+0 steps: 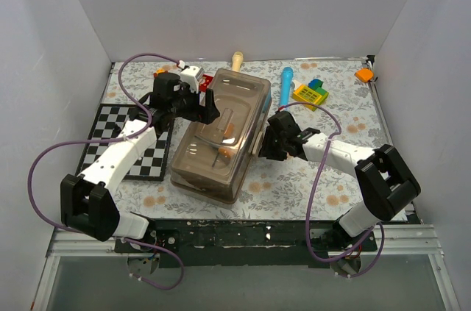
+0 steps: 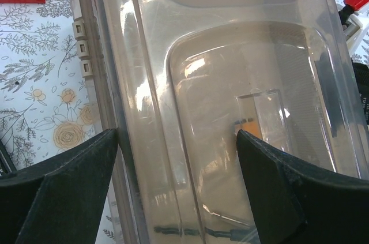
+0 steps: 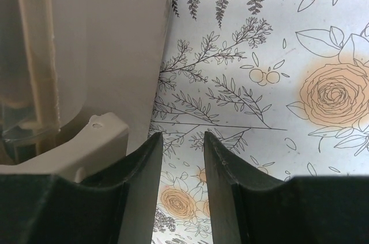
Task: Pack the tool kit
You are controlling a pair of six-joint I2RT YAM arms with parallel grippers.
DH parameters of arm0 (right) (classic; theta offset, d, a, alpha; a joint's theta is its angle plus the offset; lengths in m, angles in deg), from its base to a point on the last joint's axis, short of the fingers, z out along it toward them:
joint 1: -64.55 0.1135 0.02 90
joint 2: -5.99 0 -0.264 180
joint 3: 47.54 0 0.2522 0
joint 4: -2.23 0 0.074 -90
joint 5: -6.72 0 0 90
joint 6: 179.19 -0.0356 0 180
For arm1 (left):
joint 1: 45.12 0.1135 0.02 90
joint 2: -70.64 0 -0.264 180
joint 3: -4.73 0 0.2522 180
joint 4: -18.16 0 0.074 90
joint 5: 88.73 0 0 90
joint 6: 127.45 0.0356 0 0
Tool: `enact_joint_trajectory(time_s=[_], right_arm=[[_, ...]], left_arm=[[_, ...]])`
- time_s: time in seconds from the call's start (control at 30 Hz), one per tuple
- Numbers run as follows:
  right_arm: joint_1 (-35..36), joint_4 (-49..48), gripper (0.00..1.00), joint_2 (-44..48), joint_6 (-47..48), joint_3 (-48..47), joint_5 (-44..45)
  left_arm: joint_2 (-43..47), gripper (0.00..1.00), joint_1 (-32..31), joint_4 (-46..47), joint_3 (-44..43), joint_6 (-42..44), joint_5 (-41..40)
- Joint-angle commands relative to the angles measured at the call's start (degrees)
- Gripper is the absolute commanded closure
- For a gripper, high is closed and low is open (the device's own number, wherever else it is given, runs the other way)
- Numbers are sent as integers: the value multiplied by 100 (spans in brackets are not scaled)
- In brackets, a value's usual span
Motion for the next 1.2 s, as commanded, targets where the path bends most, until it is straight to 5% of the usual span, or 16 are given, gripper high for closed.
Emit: enact_joint_trajectory(time_s=[0.0,0.63,0.97,1.17], right_arm=[[101,-813,57,123,-214,-202,-230],[101,-1983,57,202,-549,71,-617],[101,-1141,58,571,-751,343,375],[-5,-911,57,1186,-768,844,991]], left_arm=[[-149,19,-504,-143,-129,-84,714],[-228,19,-918,-187,-155,-22,591],[202,2,-909,77,55,-163,249],[694,2,-804,340,249,-181,-24]])
